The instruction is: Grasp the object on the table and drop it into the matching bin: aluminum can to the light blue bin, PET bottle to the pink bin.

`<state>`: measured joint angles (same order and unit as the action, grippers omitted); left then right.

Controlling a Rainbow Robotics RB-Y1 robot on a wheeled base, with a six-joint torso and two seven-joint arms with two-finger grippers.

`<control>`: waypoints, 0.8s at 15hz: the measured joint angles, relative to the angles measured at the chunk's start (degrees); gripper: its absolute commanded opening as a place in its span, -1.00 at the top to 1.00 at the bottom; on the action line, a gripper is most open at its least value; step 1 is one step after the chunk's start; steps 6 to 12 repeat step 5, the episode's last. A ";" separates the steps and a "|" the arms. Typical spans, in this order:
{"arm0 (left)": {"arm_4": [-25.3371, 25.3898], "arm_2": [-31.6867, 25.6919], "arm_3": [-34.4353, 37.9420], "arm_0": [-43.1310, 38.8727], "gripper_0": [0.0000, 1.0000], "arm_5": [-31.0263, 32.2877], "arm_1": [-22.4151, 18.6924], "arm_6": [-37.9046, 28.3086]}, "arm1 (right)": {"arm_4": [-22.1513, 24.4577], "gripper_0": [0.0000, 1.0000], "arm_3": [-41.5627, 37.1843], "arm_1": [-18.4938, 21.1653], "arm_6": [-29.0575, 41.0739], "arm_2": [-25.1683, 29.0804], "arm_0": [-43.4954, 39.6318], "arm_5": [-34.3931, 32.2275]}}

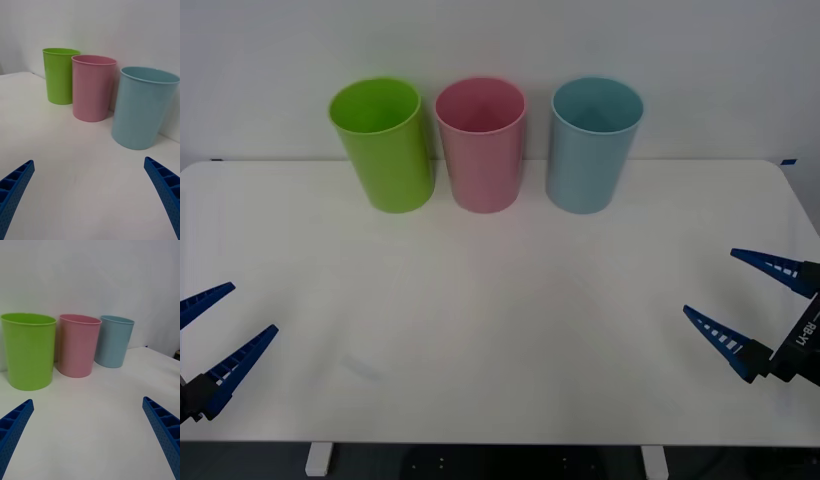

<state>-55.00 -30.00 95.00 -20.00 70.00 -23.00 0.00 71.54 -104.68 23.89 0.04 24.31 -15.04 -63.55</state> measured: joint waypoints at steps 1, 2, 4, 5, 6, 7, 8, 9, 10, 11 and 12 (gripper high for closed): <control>0.00 0.00 0.00 0.00 -1.00 0.00 0.00 0.00 | 0.00 -1.00 0.00 0.01 0.07 -0.06 -0.27 0.00; 0.00 0.00 0.00 0.00 -1.00 0.00 0.00 0.00 | 0.01 -1.00 0.03 -0.01 0.15 -0.25 -0.62 0.02; 0.00 0.00 0.00 0.00 -1.00 0.00 0.00 0.00 | 0.06 -1.00 0.00 -0.06 0.21 -0.47 -0.87 0.07; 0.00 0.00 0.00 0.00 -1.00 0.00 0.00 0.00 | 0.06 -1.00 0.00 -0.06 0.22 -0.48 -0.87 0.07; 0.00 0.00 0.00 0.00 -1.00 0.00 0.00 0.00 | 0.06 -1.00 0.00 -0.06 0.22 -0.48 -0.87 0.07; 0.00 0.00 0.00 0.00 -1.00 0.00 0.00 0.00 | 0.06 -1.00 0.00 -0.06 0.22 -0.48 -0.87 0.07; 0.00 0.00 0.00 0.00 -1.00 0.00 0.00 0.00 | 0.06 -1.00 0.00 -0.06 0.22 -0.48 -0.87 0.07; 0.00 0.00 0.00 0.00 -1.00 0.00 0.00 0.00 | 0.06 -1.00 0.00 -0.06 0.22 -0.48 -0.87 0.07; 0.00 0.00 0.00 0.00 -1.00 0.00 0.00 0.00 | 0.06 -1.00 0.00 -0.06 0.22 -0.48 -0.87 0.07; 0.00 0.00 0.00 0.00 -1.00 0.00 0.00 0.00 | 0.06 -1.00 0.00 -0.06 0.22 -0.48 -0.87 0.07; 0.00 0.00 0.00 0.00 -1.00 0.00 0.00 0.00 | 0.06 -1.00 0.00 -0.06 0.22 -0.48 -0.87 0.07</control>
